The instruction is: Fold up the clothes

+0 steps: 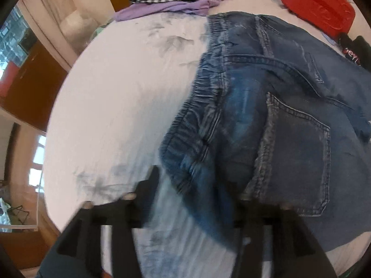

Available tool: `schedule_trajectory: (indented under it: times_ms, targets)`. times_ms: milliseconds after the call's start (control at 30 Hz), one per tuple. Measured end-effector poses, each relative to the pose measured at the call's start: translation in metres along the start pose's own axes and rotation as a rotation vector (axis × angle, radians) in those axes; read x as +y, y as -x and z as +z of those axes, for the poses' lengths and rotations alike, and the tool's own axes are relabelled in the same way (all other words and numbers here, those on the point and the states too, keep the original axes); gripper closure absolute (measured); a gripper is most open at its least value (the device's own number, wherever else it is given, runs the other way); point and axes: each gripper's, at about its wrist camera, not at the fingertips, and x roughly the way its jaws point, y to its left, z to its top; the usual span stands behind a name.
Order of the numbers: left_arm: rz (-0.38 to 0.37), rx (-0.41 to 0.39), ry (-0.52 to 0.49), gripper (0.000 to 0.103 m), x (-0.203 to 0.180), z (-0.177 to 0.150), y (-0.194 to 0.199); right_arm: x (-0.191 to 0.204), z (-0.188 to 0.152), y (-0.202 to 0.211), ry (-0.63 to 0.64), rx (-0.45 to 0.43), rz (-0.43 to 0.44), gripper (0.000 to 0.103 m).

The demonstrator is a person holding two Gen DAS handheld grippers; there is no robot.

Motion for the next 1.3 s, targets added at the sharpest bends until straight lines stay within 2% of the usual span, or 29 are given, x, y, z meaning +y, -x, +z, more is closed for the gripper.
schedule_trajectory:
  times_ms: [67, 167, 300, 333, 567, 667, 733, 800, 833, 867, 900, 1000, 1033, 1100, 1167, 1233, 1267, 1300]
  targets:
    - [0.000, -0.041, 0.007, 0.030, 0.006, 0.008, 0.016, -0.004, -0.003, -0.003, 0.002, 0.004, 0.022, 0.066]
    - [-0.001, -0.097, 0.015, 0.029, 0.013, 0.019, 0.038, 0.008, 0.001, 0.005, 0.041, -0.024, 0.099, 0.061]
    - [-0.008, -0.059, -0.001, 0.029, -0.004, 0.020, 0.020, 0.040, 0.018, 0.004, 0.102, -0.047, 0.144, 0.036]
    - [-0.009, -0.050, -0.005, 0.029, -0.008, 0.020, 0.015, 0.045, 0.020, 0.000, 0.107, -0.042, 0.139, 0.034]
    - [-0.016, 0.013, -0.037, 0.029, -0.037, 0.021, -0.016, 0.028, 0.020, -0.027, 0.055, 0.027, 0.027, 0.034]
    - [0.036, 0.005, -0.088, 0.029, -0.046, 0.013, -0.022, 0.022, 0.011, -0.029, 0.064, 0.044, -0.011, 0.034]
    - [0.039, 0.000, -0.082, 0.028, -0.046, 0.012, -0.025, 0.021, 0.006, -0.031, 0.078, 0.058, -0.006, 0.034]
    - [0.025, 0.003, -0.044, 0.025, -0.042, 0.013, -0.029, 0.021, 0.002, -0.033, 0.096, 0.073, -0.005, 0.034]
    - [0.024, 0.009, -0.012, 0.016, -0.038, 0.013, -0.031, 0.022, 0.001, -0.036, 0.113, 0.084, -0.020, 0.035]
    - [0.032, 0.020, 0.034, 0.002, -0.032, 0.012, -0.035, 0.021, 0.000, -0.039, 0.125, 0.090, -0.042, 0.035]
    - [0.027, 0.033, 0.083, 0.000, -0.024, 0.011, -0.037, 0.019, 0.000, -0.040, 0.128, 0.091, -0.060, 0.035]
    - [-0.037, 0.087, 0.188, 0.000, -0.008, 0.012, -0.043, 0.008, 0.005, -0.039, 0.089, 0.091, -0.064, 0.035]
    - [-0.021, 0.102, 0.163, 0.000, -0.011, 0.014, -0.041, 0.008, 0.008, -0.035, 0.088, 0.077, -0.064, 0.035]
    - [0.038, 0.115, 0.103, 0.008, -0.018, 0.022, -0.031, 0.013, 0.019, -0.020, 0.113, 0.017, -0.065, 0.034]
    - [0.113, 0.040, 0.027, 0.010, -0.030, 0.037, -0.004, 0.027, 0.033, -0.002, 0.148, -0.047, -0.005, 0.033]
    - [0.142, -0.052, -0.016, 0.010, -0.040, 0.056, 0.023, 0.046, 0.049, 0.013, 0.187, -0.096, 0.068, 0.028]
    - [0.117, -0.094, -0.037, 0.010, -0.046, 0.070, 0.033, 0.062, 0.058, 0.019, 0.211, -0.111, 0.114, 0.026]
    - [0.088, -0.114, -0.051, 0.010, -0.051, 0.084, 0.039, 0.079, 0.068, 0.022, 0.233, -0.112, 0.165, 0.019]
